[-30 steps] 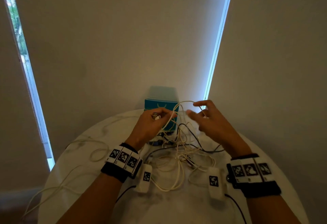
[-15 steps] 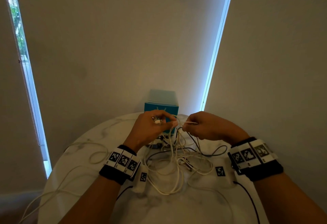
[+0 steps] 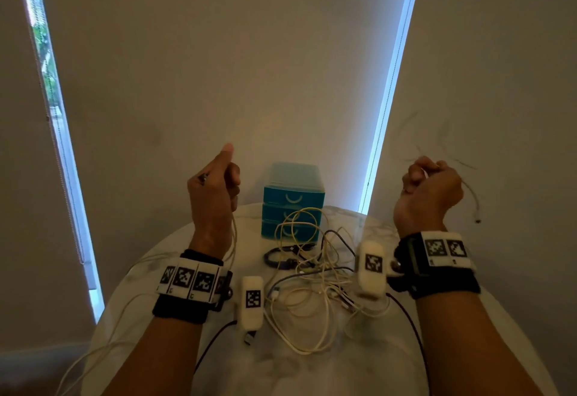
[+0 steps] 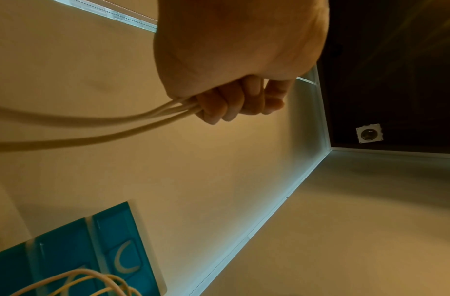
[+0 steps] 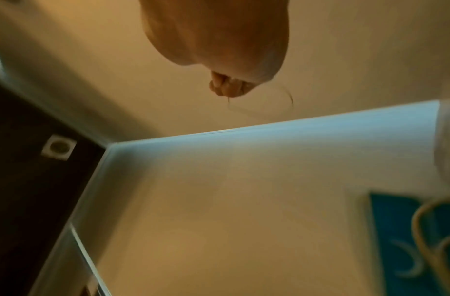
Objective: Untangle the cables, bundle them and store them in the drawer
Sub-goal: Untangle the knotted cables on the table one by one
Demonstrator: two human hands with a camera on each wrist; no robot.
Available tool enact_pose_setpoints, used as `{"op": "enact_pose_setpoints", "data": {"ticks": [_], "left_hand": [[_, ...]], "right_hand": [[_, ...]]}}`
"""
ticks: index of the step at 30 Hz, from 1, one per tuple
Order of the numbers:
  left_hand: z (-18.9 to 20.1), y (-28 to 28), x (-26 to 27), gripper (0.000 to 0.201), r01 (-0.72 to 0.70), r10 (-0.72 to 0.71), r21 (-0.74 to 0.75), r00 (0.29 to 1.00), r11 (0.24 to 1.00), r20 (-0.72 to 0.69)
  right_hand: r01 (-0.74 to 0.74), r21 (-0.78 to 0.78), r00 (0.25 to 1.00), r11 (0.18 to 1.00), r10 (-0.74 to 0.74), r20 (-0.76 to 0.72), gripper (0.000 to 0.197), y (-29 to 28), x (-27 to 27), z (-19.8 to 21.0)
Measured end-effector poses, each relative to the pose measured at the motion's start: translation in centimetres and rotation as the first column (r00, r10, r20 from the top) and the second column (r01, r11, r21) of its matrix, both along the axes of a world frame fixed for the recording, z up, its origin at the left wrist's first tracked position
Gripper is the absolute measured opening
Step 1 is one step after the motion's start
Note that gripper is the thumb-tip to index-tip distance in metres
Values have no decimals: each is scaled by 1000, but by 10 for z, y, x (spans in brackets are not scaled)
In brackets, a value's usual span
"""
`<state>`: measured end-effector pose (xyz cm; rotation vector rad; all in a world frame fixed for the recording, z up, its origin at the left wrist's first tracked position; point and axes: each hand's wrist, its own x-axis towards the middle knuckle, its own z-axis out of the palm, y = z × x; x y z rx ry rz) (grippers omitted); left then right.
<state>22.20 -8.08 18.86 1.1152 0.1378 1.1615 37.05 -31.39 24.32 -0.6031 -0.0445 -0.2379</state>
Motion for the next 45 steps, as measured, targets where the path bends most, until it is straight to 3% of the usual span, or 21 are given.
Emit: {"op": "enact_pose_setpoints", "data": {"ticks": [2, 3, 4, 5, 6, 7, 8, 9, 10, 12, 13, 15, 16, 18, 22, 25, 29, 33, 38, 42, 45], "left_hand": [[3, -5, -1, 56, 11, -12, 29, 999, 1000, 32], [6, -7, -2, 58, 3, -6, 57, 999, 998, 45], [8, -9, -4, 59, -17, 12, 97, 998, 995, 55], [10, -9, -6, 59, -46, 38, 141, 998, 989, 60], [11, -9, -9, 59, -79, 68, 183, 996, 980, 64], [12, -7, -13, 60, -116, 103, 214, 992, 970, 70], [14, -5, -17, 61, -151, 137, 238, 988, 959, 75], [15, -2, -20, 62, -173, 161, 255, 985, 951, 68], [15, 2, -21, 62, -179, 172, 263, 984, 948, 49], [12, 9, -19, 58, -139, 155, 251, 987, 958, -47], [11, 12, -16, 54, -102, 133, 245, 984, 964, -116], [5, 14, -7, 50, 0, 71, 248, 959, 969, -274], [0, 13, -2, 48, 58, 36, 254, 936, 966, -349], [-10, 8, 9, 50, 184, -50, 246, 883, 952, -467], [-27, -10, 28, 78, 420, -261, 106, 722, 901, -641], [-40, -24, 40, 89, 528, -407, -24, 624, 849, -668], [-56, -30, 53, 94, 545, -504, -118, 644, 830, -575], [-57, -40, 59, 88, 561, -550, -165, 636, 811, -541], [-58, -59, 66, 101, 621, -450, 17, 586, 783, -673], [-66, -63, 68, 83, 591, -329, 99, 572, 800, -751], [-70, -66, 67, 75, 591, -351, 97, 594, 801, -724]], "right_hand": [[-23, 9, 1000, 1000, 23, 5, 22, 39, 7, 8], [-95, -101, 995, 990, 98, 27, 18, 64, 7, 11], [-241, -323, 960, 915, 274, 62, 16, 92, 5, 11], [-381, -630, 863, 677, 505, 22, 17, 117, -2, 5], [-387, -878, 727, 281, 679, -103, 19, 137, -12, -6], [-255, -959, 603, -125, 755, -258, 25, 151, -20, -19], [-94, -923, 521, -373, 771, -365, 32, 160, -28, -31], [-9, -894, 473, -449, 785, -399, 35, 161, -29, -43], [-26, -907, 430, -421, 814, -390, 34, 157, -29, -52], [-264, -931, 397, -251, 851, -342, 31, 140, -27, -65], [-393, -908, 408, -146, 857, -314, 27, 129, -28, -67], [-534, -845, 503, 34, 816, -285, 29, 113, -29, -76], [-538, -838, 560, 92, 782, -274, 32, 103, -30, -80], [-441, -888, 665, 131, 712, -225, 33, 82, -30, -89], [-247, -943, 805, 223, 589, -71, 31, 45, -30, -112], [-239, -895, 841, 376, 540, 2, 24, 32, -32, -133], [-364, -711, 843, 602, 537, 23, 28, 27, -34, -146], [-431, -639, 830, 637, 558, -4, 31, 20, -33, -155], [-420, -607, 847, 675, 532, 5, 24, 17, -33, -158], [-402, -607, 855, 686, 519, 21, 21, 19, -34, -157], [-376, -614, 869, 694, 493, 26, 17, 22, -36, -160]]}}
